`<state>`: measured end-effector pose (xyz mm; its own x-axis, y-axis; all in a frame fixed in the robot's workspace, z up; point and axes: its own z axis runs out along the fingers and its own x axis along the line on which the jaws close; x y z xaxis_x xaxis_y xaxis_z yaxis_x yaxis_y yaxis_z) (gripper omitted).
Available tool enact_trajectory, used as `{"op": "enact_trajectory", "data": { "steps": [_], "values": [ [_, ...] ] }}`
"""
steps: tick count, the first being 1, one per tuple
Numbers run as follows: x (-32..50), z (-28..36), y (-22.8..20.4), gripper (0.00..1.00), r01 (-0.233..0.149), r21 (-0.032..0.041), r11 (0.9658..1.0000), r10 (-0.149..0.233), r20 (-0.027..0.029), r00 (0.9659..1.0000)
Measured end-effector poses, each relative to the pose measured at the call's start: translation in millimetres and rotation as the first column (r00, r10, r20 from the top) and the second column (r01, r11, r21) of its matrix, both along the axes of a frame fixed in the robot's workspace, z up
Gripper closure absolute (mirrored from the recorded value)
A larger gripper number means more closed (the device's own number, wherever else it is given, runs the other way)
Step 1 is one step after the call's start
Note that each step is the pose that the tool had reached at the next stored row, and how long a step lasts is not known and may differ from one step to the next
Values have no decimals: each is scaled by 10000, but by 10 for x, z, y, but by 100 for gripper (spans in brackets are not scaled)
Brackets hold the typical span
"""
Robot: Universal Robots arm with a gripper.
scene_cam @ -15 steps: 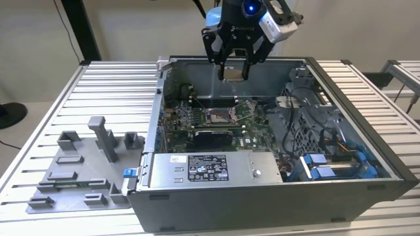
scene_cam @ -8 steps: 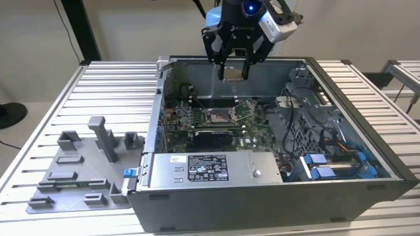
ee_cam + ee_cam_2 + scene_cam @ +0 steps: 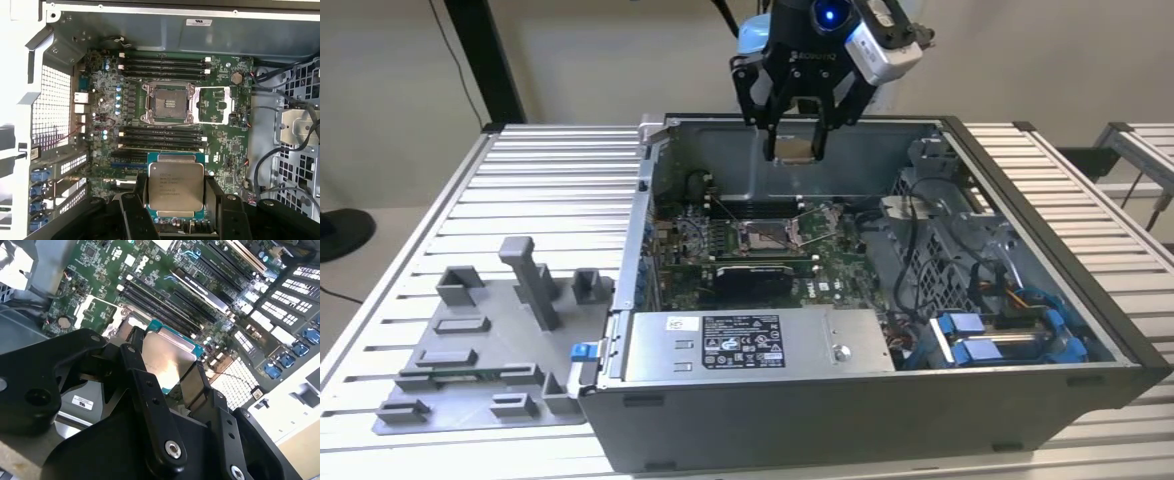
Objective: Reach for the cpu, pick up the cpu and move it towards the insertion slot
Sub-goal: 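Pick up the cpu and move it towards the insertion slot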
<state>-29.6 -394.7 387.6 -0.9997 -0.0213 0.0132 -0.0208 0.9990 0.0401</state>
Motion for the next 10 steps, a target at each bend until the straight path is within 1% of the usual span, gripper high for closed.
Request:
{"op": "enact_trajectory", "data": {
  "steps": [2,4,10],
  "values": [
    [3,-8,28,100,-1,4,10000,1,1,10000],
    [10,-18,79,100,-1,5,10000,1,1,10000],
    [20,-58,309,100,-1,7,10000,1,0,10000]
  ]
}}
